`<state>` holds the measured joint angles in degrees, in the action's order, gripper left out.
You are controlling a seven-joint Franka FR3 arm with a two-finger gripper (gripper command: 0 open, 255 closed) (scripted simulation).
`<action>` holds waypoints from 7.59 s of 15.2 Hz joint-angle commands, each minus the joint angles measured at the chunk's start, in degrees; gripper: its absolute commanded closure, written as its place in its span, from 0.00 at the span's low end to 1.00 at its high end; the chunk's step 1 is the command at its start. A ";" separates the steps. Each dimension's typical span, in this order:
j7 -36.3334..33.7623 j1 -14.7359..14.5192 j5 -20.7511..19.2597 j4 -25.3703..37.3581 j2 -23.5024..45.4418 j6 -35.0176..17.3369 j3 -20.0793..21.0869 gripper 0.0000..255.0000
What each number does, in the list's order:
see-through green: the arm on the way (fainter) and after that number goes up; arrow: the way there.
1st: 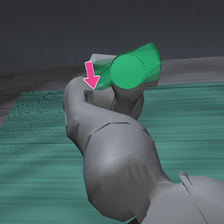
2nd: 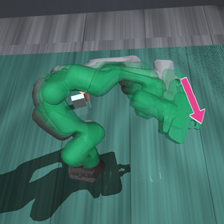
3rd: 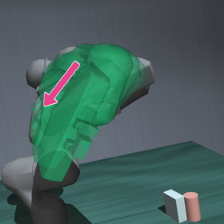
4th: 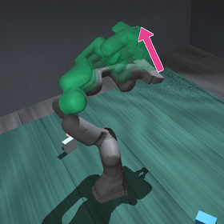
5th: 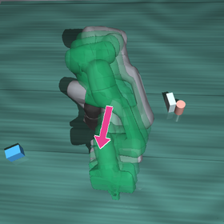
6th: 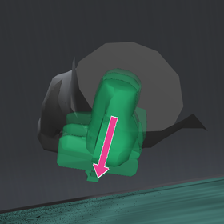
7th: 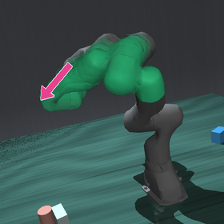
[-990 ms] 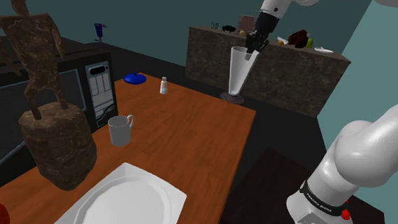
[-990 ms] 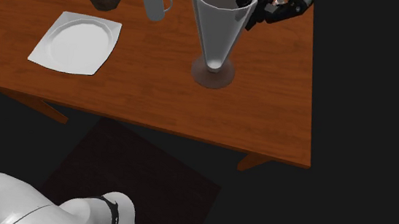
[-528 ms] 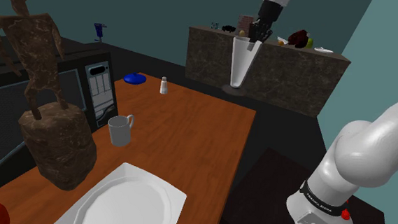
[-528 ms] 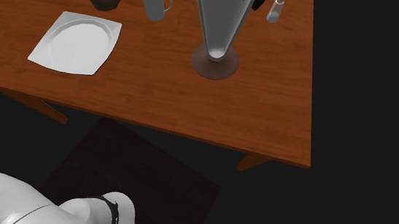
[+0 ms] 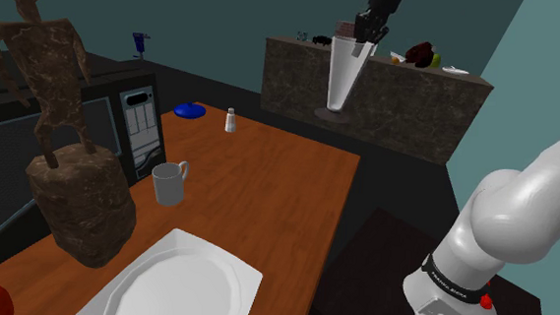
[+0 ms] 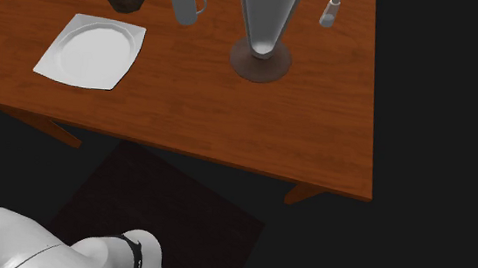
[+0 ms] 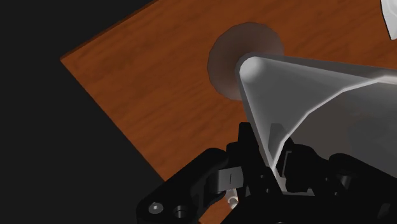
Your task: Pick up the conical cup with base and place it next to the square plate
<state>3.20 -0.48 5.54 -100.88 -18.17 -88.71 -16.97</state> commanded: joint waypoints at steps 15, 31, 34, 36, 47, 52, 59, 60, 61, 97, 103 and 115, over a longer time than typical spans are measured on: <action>-20.64 -4.32 2.51 -14.13 -15.58 -1.27 16.61 1.00; -42.66 -9.14 9.76 -13.75 -17.61 -2.95 35.67 1.00; -46.95 -9.65 10.66 -11.91 -16.22 -3.49 39.59 1.00; -49.86 -9.85 11.06 -10.37 -14.98 -3.87 42.31 1.00; -67.80 -8.42 7.96 2.92 -2.78 -5.91 60.43 1.00; -79.18 -6.36 -0.49 12.22 8.31 -6.06 73.23 1.00; -82.27 -6.81 -2.73 8.96 10.49 -10.64 76.15 1.00; -82.01 -6.86 -2.31 7.90 10.03 -11.45 75.91 1.00; -81.78 -6.91 -1.92 6.86 9.61 -12.25 75.70 1.00; -84.14 -6.89 -3.45 -19.97 11.37 -40.10 78.93 1.00; -87.44 -6.05 -7.80 -22.79 14.96 -44.61 80.70 1.00; -89.20 -5.86 -10.15 -23.75 16.72 -46.28 81.22 0.00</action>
<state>-85.99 -6.36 -4.58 -124.61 -1.46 -134.99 64.27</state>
